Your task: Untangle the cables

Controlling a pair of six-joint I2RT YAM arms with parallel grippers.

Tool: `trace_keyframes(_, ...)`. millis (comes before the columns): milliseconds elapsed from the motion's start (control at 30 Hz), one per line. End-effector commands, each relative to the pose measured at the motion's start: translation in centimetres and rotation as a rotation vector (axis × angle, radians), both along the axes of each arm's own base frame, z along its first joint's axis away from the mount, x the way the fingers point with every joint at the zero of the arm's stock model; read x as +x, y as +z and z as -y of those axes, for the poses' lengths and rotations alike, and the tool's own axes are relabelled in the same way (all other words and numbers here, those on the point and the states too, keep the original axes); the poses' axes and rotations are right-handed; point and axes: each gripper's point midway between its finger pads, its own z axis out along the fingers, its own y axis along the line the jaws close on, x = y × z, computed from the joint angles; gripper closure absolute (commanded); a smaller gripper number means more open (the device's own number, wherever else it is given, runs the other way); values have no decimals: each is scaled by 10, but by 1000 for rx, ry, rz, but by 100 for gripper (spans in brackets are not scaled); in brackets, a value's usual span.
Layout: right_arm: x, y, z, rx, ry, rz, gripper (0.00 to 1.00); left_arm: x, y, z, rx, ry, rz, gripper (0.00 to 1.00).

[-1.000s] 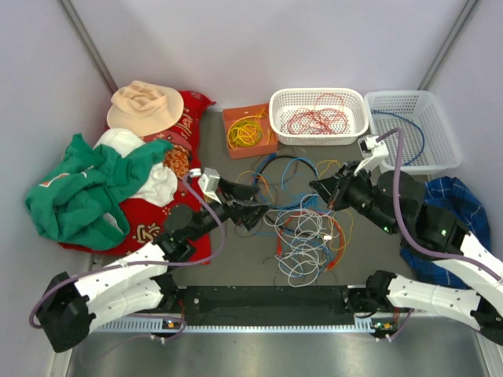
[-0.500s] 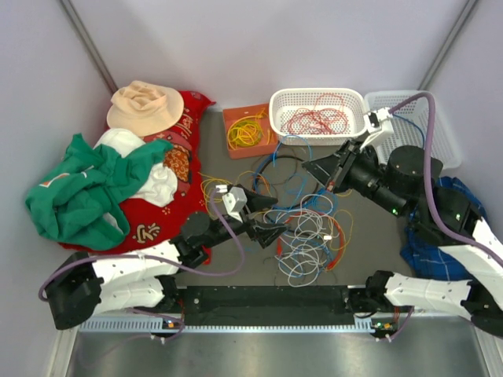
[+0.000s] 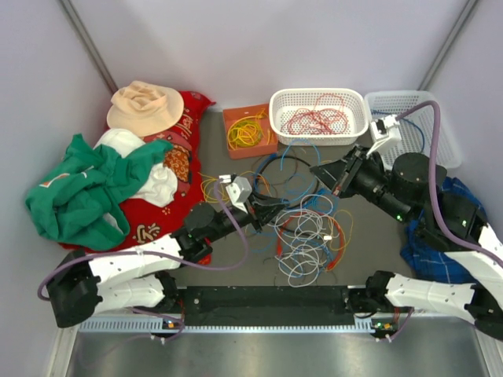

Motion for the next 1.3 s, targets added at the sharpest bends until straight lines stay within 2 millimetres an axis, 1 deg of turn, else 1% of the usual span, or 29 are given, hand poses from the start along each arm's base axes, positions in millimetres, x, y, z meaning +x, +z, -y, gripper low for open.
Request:
trace_keyframes(0, 4, -4, 21, -31, -84, 34, 100, -4, 58, -11, -83, 16, -18, 100)
trace_keyframes(33, 7, -3, 26, -33, -109, 42, 100, -3, 57, -12, -62, 24, -30, 100)
trace_keyframes(67, 6, 4, 33, -27, -121, 68, 100, 0, 42, -14, 7, 49, -74, 100)
trace_keyframes(133, 6, 22, 46, -6, -157, 112, 100, 9, 31, -20, 63, 110, -99, 100)
trace_keyframes(167, 6, 29, 52, -16, -167, 142, 100, 24, 15, -31, 109, 212, -139, 100)
trace_keyframes(200, 3, 44, 60, -2, -178, 169, 100, 28, 0, -36, 136, 253, -163, 100)
trace_keyframes(233, 4, 51, 66, -6, -198, 184, 100, 31, -6, -43, 145, 287, -173, 100)
trace_keyframes(267, 1, 67, 75, 5, -209, 214, 100, 41, -15, -53, 153, 363, -191, 100)
trace_keyframes(300, 2, 70, 77, -8, -219, 223, 100, 43, -32, -59, 180, 396, -222, 100)
trace_keyframes(367, 0, 88, 88, -2, -235, 263, 100, 50, -42, -72, 185, 474, -255, 100)
trace_keyframes(400, 0, 92, 91, -2, -250, 272, 100, 52, -52, -78, 196, 509, -282, 100)
trace_keyframes(467, 0, 99, 96, -5, -261, 293, 100, 49, -46, -79, 171, 500, -280, 100)
trace_keyframes(533, 3, 97, 93, -18, -261, 292, 100, 46, -34, -78, 130, 473, -264, 100)
trace_keyframes(633, 5, 78, 74, -67, -204, 269, 100, 45, -14, -75, 93, 458, -245, 100)
trace_keyframes(667, 7, 67, 67, -87, -185, 253, 75, 45, 2, -73, 70, 451, -236, 100)
trace_keyframes(700, 5, 60, 57, -98, -144, 247, 63, 46, 8, -71, 67, 446, -234, 100)
trace_keyframes(733, 4, 55, 53, -100, -127, 243, 53, 44, 9, -66, 85, 426, -238, 100)
trace_keyframes(767, 7, 43, 46, -118, -115, 226, 38, 44, 25, -63, 68, 414, -230, 100)
trace_keyframes(833, 6, 32, 39, -125, -86, 213, 31, 45, 32, -56, 82, 396, -238, 100)
trace_keyframes(867, 6, 23, 35, -125, -78, 204, 30, 45, 44, -54, 73, 390, -246, 100)
trace_keyframes(933, 3, 13, 27, -120, -39, 206, 30, 47, 49, -47, 81, 382, -262, 100)
trace_keyframes(967, 3, 5, 22, -113, -24, 205, 30, 47, 61, -46, 62, 375, -271, 100)
trace_keyframes(1033, -2, -5, 11, -108, 34, 206, 32, 48, 68, -39, 53, 365, -286, 100)
trace_keyframes(1067, -3, -16, 2, -104, 68, 203, 32, 47, 80, -36, 31, 350, -296, 100)
trace_keyframes(1100, -4, -22, -3, -104, 88, 200, 33, 48, 80, -31, 35, 340, -310, 100)
trace_keyframes(1133, -3, -35, -8, -118, 104, 190, 35, 48, 94, -28, 1, 328, -330, 100)
trace_keyframes(1200, -5, -36, -17, -93, 133, 207, 36, 49, 93, -19, 3, 312, -372, 100)
trace_keyframes(1233, -4, -42, -20, -96, 143, 209, 37, 48, 101, -15, -28, 298, -405, 100)
trace_keyframes(1267, -5, -40, -22, -83, 149, 220, 38, 47, 101, -12, -36, 283, -424, 100)
